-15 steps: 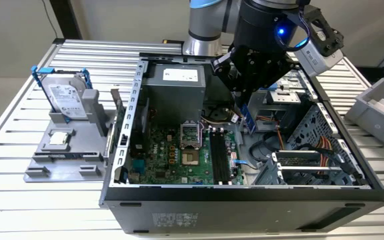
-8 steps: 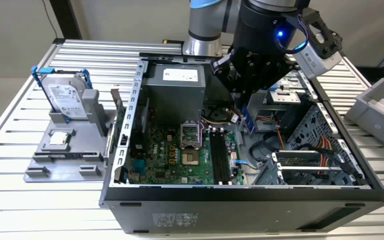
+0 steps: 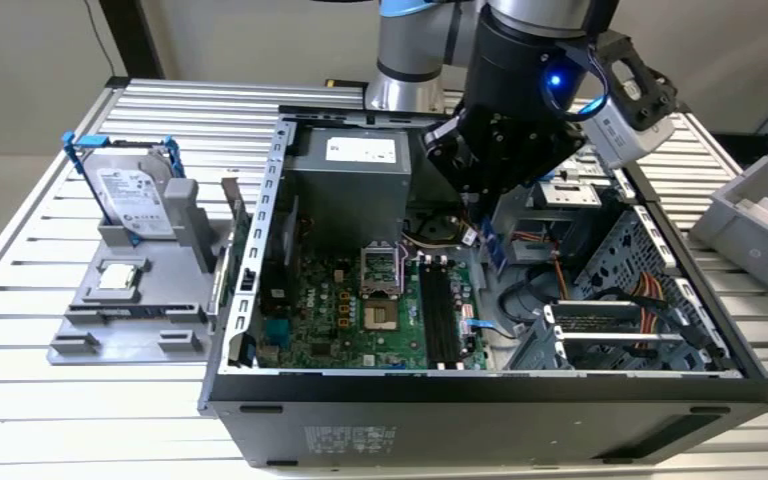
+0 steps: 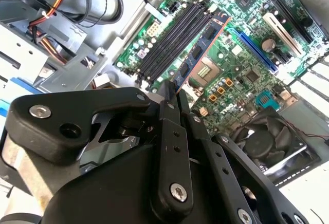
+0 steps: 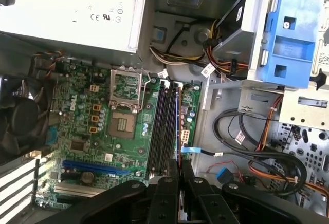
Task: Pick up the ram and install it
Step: 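Insert the ram into the slot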
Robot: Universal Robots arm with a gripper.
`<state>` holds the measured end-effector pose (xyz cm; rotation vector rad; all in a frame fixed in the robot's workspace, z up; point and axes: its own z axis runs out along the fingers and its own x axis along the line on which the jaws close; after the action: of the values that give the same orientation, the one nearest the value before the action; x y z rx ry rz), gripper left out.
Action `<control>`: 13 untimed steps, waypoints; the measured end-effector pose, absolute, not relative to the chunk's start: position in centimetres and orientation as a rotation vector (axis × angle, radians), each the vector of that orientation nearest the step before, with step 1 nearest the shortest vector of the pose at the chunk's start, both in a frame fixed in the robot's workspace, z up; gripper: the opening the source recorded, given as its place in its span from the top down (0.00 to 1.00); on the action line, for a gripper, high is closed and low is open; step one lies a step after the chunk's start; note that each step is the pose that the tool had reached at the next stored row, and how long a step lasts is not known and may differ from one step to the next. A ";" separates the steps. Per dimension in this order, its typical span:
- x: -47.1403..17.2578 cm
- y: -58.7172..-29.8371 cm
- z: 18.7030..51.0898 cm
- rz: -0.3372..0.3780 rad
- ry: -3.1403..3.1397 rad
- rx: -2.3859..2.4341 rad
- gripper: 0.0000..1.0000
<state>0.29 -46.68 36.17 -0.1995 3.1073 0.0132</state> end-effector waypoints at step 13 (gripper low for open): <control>0.3 -46.7 35.1 0.007 3.112 -0.112 1.00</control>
<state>0.29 -46.68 35.08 -0.1124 3.1117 0.0073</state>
